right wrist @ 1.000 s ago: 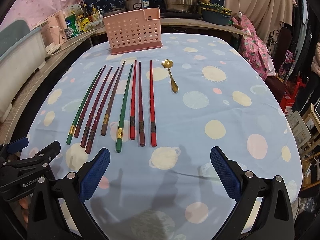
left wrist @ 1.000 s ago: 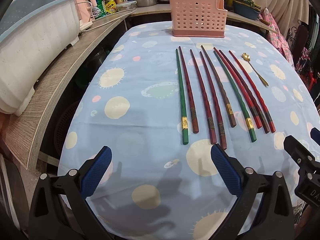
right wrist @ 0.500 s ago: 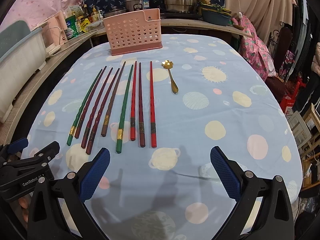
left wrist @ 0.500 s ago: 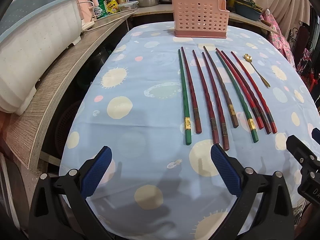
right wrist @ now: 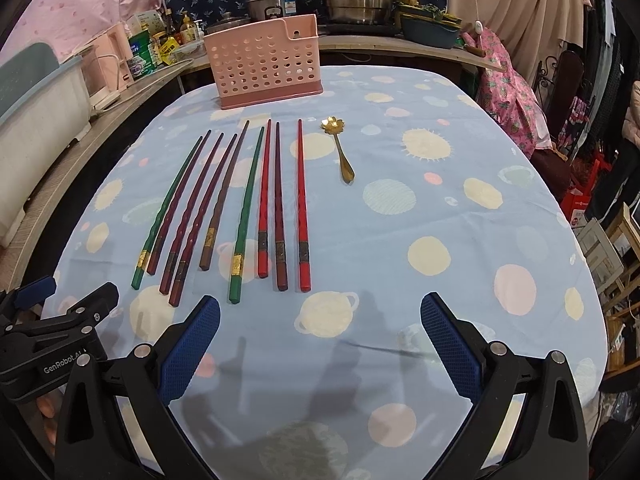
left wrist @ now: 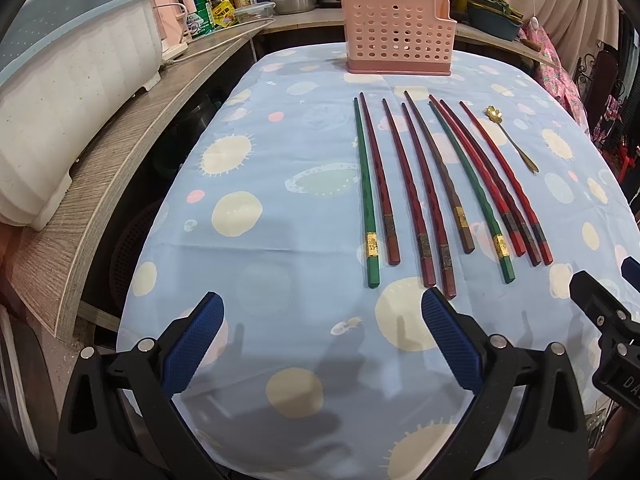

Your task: Organize utensils

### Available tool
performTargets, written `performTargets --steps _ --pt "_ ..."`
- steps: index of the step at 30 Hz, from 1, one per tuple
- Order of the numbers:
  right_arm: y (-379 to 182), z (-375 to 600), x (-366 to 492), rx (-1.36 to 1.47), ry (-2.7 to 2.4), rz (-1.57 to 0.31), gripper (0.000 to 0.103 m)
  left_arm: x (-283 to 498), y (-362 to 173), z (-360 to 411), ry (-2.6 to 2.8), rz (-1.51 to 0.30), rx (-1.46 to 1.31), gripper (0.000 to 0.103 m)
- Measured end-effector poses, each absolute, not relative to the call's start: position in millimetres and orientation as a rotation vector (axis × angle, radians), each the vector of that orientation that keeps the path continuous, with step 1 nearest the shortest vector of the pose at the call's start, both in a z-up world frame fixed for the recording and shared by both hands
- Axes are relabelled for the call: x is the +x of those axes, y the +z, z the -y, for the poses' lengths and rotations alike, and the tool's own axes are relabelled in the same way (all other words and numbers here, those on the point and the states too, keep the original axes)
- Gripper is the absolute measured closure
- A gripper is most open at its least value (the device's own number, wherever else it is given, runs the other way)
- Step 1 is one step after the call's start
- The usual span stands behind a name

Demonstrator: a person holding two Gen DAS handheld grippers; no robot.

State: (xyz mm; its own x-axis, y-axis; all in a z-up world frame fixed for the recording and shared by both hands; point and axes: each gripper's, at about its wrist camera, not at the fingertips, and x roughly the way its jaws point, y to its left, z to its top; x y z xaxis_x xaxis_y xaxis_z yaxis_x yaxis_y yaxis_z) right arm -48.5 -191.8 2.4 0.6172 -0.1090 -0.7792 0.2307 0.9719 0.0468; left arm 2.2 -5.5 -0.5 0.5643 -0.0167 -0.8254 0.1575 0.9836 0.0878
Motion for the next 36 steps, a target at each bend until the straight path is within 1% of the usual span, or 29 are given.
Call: performTargets --steps 36 --pt "-0.8 193.4 -45.6 0.16 -0.19 -0.891 0.007 3.6 -1.8 1.6 -0.095 -0.968 0.151 0.009"
